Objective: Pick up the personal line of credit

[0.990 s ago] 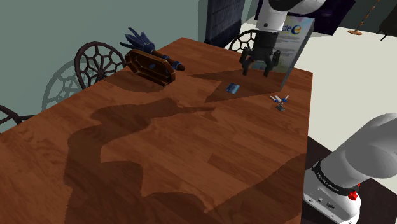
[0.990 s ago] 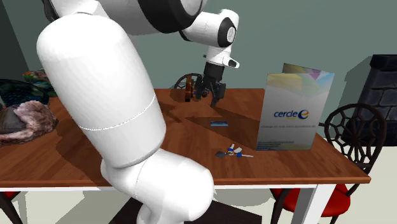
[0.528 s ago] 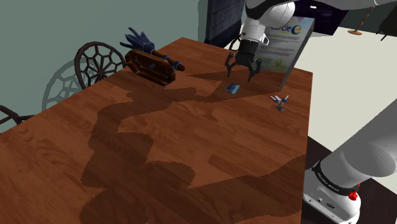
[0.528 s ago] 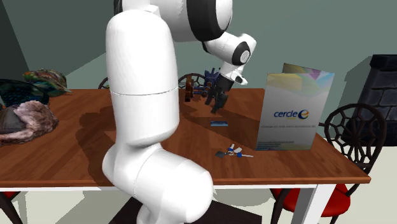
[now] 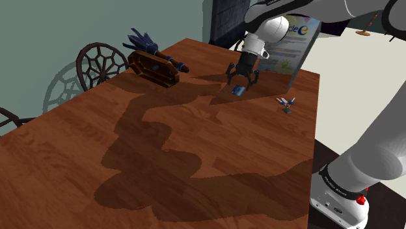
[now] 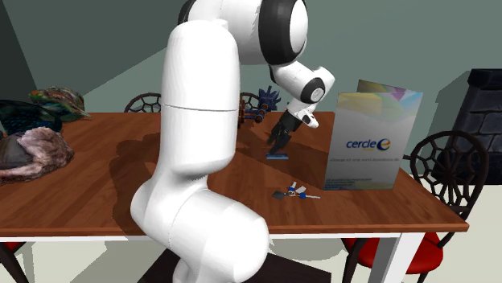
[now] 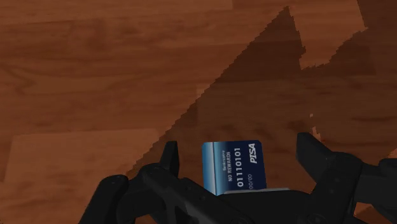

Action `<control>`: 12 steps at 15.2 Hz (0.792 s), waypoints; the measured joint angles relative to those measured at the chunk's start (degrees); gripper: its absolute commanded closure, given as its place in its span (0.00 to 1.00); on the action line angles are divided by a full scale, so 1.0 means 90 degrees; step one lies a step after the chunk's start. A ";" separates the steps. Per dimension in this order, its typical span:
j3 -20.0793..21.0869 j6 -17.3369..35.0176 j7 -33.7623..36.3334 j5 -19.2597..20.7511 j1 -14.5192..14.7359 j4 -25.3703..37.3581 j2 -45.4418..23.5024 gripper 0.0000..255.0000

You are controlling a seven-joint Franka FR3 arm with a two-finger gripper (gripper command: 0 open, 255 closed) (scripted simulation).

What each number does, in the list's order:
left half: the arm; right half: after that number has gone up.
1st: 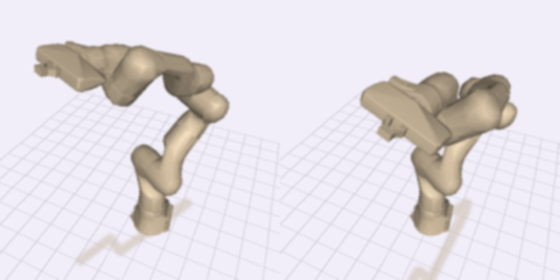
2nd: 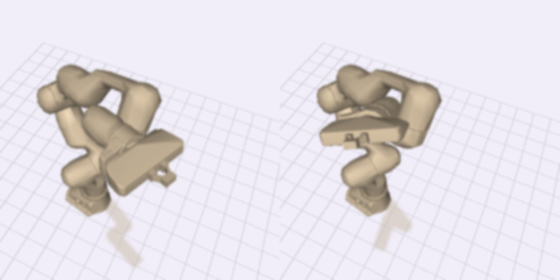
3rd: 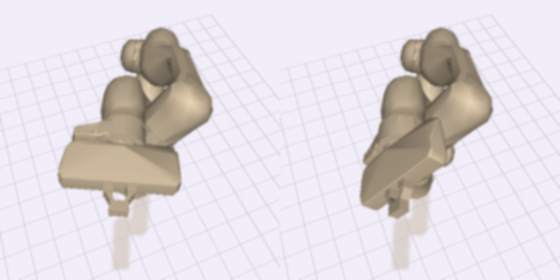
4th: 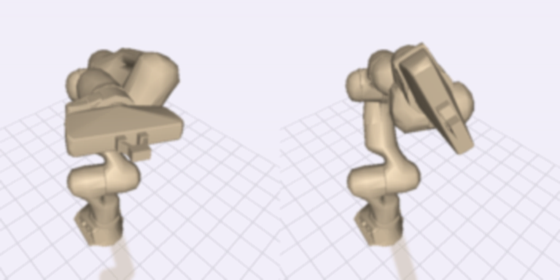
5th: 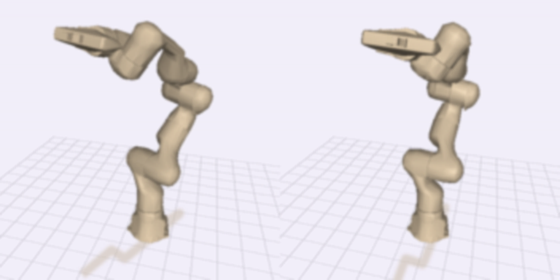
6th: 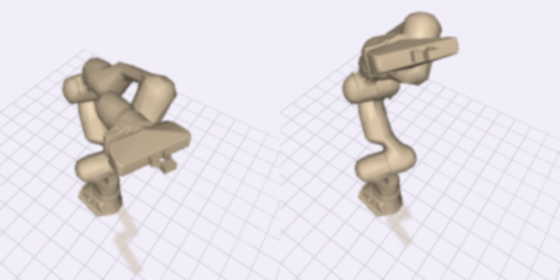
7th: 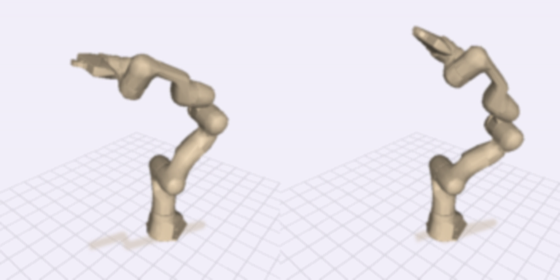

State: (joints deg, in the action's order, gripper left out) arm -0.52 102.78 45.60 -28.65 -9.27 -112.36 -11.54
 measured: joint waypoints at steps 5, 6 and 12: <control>-0.0003 0.0208 -0.0117 -0.0032 -0.0006 -0.0089 -0.0153 1.00; -0.0003 0.0212 -0.0120 -0.0033 -0.0007 -0.0090 -0.0156 1.00; -0.0003 0.0216 -0.0122 -0.0033 -0.0007 -0.0091 -0.0159 1.00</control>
State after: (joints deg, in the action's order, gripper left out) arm -0.55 104.73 44.50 -28.95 -9.33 -113.17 -12.97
